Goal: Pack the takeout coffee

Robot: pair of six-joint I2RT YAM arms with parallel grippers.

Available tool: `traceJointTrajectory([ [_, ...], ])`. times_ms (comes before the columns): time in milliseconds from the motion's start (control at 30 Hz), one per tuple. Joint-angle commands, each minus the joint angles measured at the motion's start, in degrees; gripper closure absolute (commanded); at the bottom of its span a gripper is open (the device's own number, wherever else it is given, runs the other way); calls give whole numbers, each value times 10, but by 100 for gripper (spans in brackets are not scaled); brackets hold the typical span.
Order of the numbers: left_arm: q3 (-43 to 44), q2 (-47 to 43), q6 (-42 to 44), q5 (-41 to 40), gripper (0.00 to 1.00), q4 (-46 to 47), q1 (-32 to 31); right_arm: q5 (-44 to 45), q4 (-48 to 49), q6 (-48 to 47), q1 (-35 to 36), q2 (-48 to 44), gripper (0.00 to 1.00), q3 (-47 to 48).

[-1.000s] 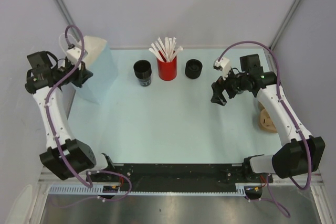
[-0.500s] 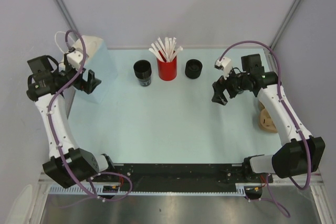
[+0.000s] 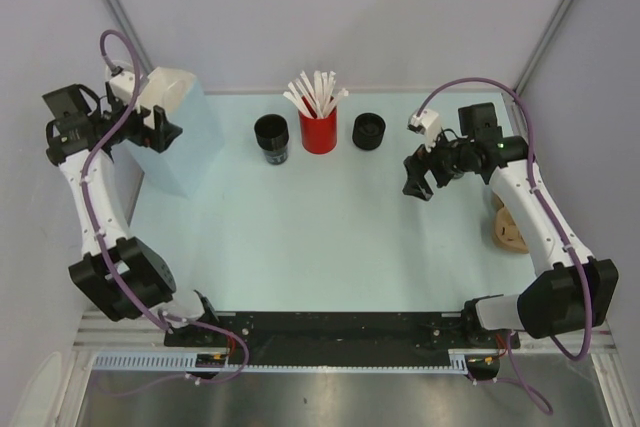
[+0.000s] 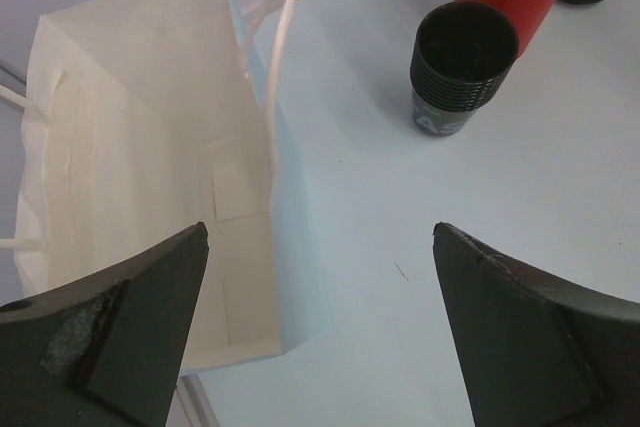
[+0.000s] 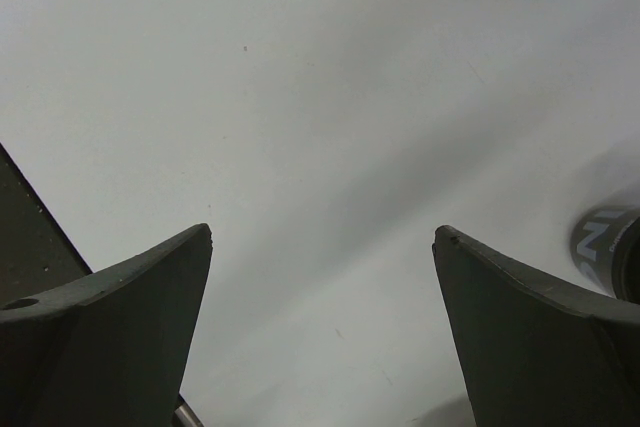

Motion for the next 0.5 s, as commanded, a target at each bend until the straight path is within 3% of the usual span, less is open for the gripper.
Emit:
traceJointTrajectory([
  [0, 43, 22, -18, 29, 1, 44, 10, -7, 6, -2, 0, 9, 3, -1],
  [467, 70, 80, 7, 27, 5, 28, 13, -5, 4, -4, 4, 14, 3, -1],
])
